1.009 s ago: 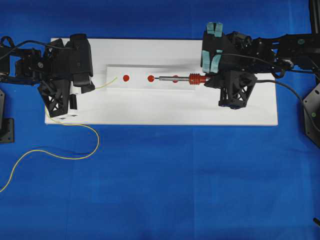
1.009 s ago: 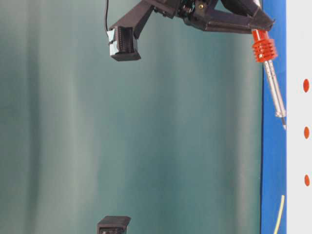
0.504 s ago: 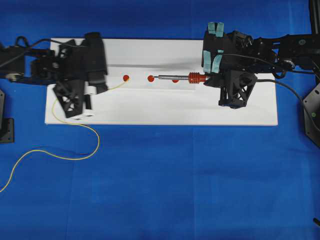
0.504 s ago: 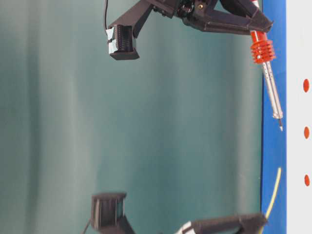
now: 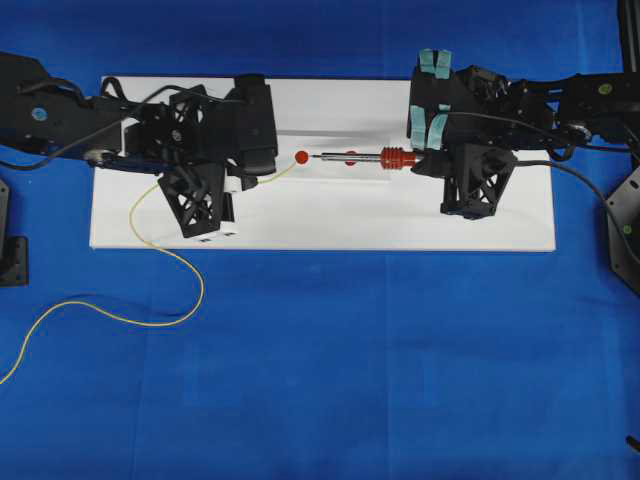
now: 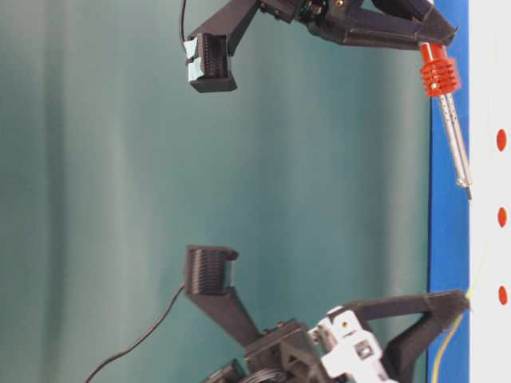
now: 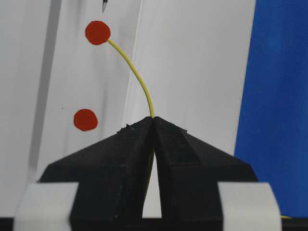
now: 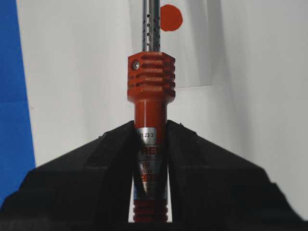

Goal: Touch the tip of the soldering iron to the tip of the solder at the mark.
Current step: 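Move wire tip right to the middle red dot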

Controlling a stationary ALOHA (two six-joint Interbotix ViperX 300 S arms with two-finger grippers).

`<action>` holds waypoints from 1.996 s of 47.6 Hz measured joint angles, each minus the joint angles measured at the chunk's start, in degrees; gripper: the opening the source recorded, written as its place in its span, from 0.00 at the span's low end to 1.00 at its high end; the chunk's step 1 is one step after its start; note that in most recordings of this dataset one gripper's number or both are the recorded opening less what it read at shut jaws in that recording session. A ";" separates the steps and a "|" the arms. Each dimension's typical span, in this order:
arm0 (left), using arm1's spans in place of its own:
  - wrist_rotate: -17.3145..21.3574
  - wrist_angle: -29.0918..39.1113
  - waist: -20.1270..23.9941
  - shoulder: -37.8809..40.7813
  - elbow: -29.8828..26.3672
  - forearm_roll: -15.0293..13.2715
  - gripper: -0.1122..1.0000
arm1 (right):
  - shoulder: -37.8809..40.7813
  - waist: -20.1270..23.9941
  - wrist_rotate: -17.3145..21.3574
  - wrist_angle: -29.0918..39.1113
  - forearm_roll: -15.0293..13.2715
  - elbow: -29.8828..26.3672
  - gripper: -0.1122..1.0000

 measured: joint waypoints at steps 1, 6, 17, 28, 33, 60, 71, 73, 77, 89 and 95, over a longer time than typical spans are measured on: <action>0.00 0.00 0.09 0.18 0.00 0.00 0.12 | 0.00 0.00 0.00 0.00 0.00 0.00 0.16; -0.09 -0.26 0.26 0.88 0.00 0.00 0.12 | 0.00 0.00 0.00 -0.26 -0.18 0.00 0.16; 0.00 -1.93 0.70 1.58 0.00 0.00 0.12 | 0.00 0.00 0.00 -0.88 -0.18 0.18 0.16; -0.09 -2.46 1.14 2.55 0.00 0.09 0.12 | 0.09 -0.09 0.00 -1.05 -0.26 0.09 0.16; 0.00 -2.46 1.14 2.81 0.00 0.09 0.12 | 0.09 -0.09 0.00 -1.05 -0.18 0.18 0.16; -0.09 -2.11 1.05 2.81 -0.09 0.09 0.12 | 4.22 -0.09 0.00 -0.88 -0.26 -1.41 0.16; -0.09 -1.67 1.14 2.81 -0.09 0.00 0.12 | 5.36 -0.09 0.00 -0.53 -0.26 -1.85 0.16; -0.09 -1.58 1.14 2.81 -0.18 0.00 0.12 | 5.36 -0.09 0.09 -0.53 -0.26 -1.85 0.16; -0.09 -1.58 1.14 2.81 -0.18 0.00 0.12 | 5.36 -0.09 0.00 -0.53 -0.26 -1.85 0.16; -0.09 -1.58 1.05 2.81 -0.18 0.09 0.12 | 5.36 -0.09 0.00 -0.53 -0.26 -1.93 0.16; 0.00 -1.58 1.14 2.81 -0.26 0.00 0.12 | 5.54 0.00 0.00 -0.53 -0.26 -2.11 0.16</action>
